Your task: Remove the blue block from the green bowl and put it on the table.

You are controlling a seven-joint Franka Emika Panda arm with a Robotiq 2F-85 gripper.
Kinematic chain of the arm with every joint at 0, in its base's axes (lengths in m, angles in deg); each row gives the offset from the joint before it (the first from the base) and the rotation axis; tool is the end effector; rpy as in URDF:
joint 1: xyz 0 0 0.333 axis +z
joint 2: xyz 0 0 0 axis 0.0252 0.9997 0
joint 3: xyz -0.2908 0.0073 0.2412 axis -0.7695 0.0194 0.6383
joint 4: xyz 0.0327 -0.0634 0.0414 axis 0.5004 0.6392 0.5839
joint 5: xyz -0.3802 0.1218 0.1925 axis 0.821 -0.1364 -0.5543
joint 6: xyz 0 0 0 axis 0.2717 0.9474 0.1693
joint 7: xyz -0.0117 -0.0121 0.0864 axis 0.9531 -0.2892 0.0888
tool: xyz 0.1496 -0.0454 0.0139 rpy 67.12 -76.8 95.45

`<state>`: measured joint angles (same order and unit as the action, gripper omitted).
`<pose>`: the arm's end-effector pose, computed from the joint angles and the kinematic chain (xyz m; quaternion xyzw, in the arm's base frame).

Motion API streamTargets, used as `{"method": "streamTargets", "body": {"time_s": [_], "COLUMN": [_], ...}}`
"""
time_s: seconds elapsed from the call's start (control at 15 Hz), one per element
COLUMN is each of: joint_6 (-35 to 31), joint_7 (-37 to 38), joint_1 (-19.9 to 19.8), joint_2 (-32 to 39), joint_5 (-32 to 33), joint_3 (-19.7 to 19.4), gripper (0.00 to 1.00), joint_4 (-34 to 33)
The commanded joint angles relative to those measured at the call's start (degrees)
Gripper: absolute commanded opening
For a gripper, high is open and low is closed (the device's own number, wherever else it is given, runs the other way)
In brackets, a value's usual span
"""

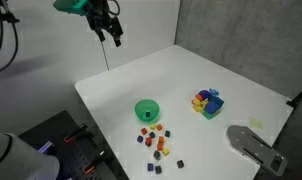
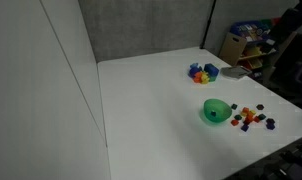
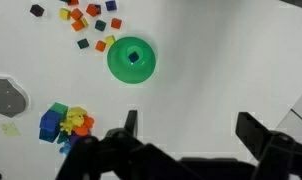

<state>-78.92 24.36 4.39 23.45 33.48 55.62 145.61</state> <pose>0.4444 0.0737 0.4925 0.9953 0.0579 0.0741 0.0230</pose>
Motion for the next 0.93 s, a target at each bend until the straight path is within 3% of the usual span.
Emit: {"method": "streamTargets", "body": {"time_s": [0.0, 0.53, 0.87], "joint_6": [0.2, -0.4, -1.7], "joint_7": [0.2, 0.7, 0.3], "joint_1": [0.5, 0.0, -0.9], "joint_2": [0.0, 0.9, 2.3], "joint_5": [0.2, 0.7, 0.9], "joint_3": [-0.4, -0.5, -1.9], "gripper": [1.0, 1.0, 1.0], "joint_4": [-0.2, 0.1, 3.8]}}
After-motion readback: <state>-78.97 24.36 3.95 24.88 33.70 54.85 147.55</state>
